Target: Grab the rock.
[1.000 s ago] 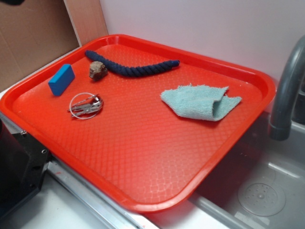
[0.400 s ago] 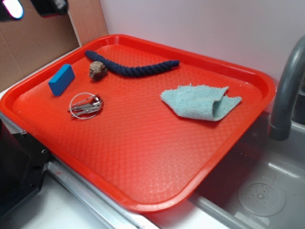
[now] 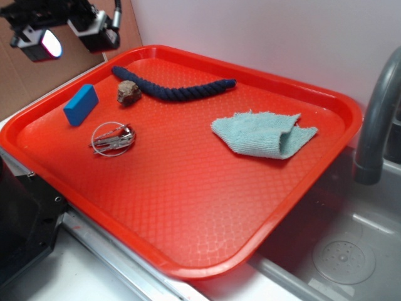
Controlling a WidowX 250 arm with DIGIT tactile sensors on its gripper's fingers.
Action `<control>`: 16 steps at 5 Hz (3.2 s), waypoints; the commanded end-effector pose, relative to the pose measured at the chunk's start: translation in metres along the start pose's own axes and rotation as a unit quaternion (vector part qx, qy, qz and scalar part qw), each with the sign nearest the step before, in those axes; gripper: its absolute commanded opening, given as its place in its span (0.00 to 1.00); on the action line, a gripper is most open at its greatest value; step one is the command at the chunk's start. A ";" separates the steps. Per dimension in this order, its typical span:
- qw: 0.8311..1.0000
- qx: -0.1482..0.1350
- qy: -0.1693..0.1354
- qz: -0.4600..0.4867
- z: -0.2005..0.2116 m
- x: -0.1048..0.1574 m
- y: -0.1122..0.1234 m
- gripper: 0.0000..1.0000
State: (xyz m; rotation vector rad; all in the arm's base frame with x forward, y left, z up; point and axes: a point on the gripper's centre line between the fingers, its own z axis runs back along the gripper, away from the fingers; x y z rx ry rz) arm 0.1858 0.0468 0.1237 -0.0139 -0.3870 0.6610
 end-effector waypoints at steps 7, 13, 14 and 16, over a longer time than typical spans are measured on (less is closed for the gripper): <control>0.997 0.073 -0.025 -0.027 -0.116 0.052 0.002 0.00; 0.978 -0.006 0.140 -0.155 0.026 0.004 -0.061 0.00; 0.972 -0.031 0.152 -0.175 0.055 -0.011 -0.067 0.00; 0.972 -0.026 0.164 -0.164 0.069 -0.019 -0.060 0.00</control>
